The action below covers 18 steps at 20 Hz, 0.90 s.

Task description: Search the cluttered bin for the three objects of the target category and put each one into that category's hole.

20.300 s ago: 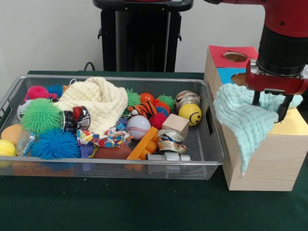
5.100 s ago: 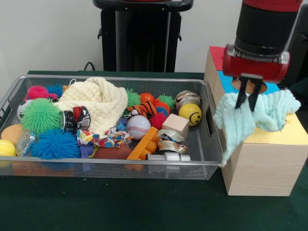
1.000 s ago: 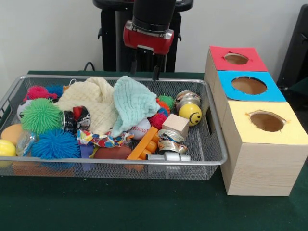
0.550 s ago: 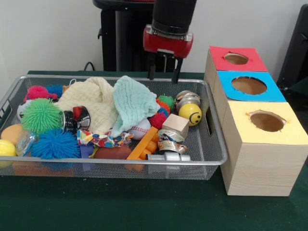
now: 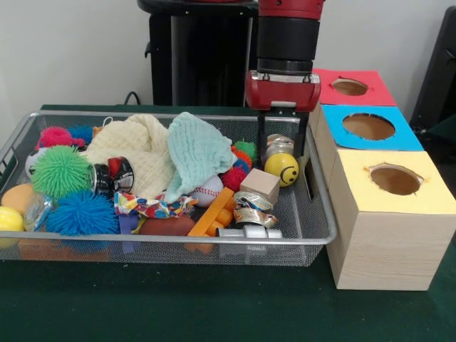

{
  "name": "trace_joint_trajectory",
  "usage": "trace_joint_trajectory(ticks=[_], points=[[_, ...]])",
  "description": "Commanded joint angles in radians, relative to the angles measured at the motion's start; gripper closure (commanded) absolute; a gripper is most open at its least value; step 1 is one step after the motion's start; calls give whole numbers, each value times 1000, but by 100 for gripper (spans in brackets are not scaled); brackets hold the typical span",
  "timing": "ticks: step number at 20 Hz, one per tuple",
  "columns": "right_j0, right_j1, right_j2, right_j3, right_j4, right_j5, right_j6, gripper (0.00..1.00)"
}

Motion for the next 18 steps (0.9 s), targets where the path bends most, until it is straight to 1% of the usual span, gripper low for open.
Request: trace_joint_trajectory(ticks=[1,2,3,4,5,6,7,9,10,12,16,17,18], points=[[-101,128,172,-49,-71,12,16,0],[-90,127,164,-65,-55,40,18,0],[-70,121,150,-90,-33,90,19,0],[-41,117,124,-115,-23,132,14,0],[-7,117,97,-130,-16,138,27,0],[25,113,69,-138,-5,137,49,0],[43,106,60,-145,3,161,54,0],[73,82,46,-147,45,245,85,0],[95,66,29,-151,53,279,94,0],[111,44,32,-149,80,343,108,0],[126,-2,41,-117,99,383,120,0],[100,-27,52,-95,97,391,104,0],[98,-35,52,-84,100,389,110,0]])
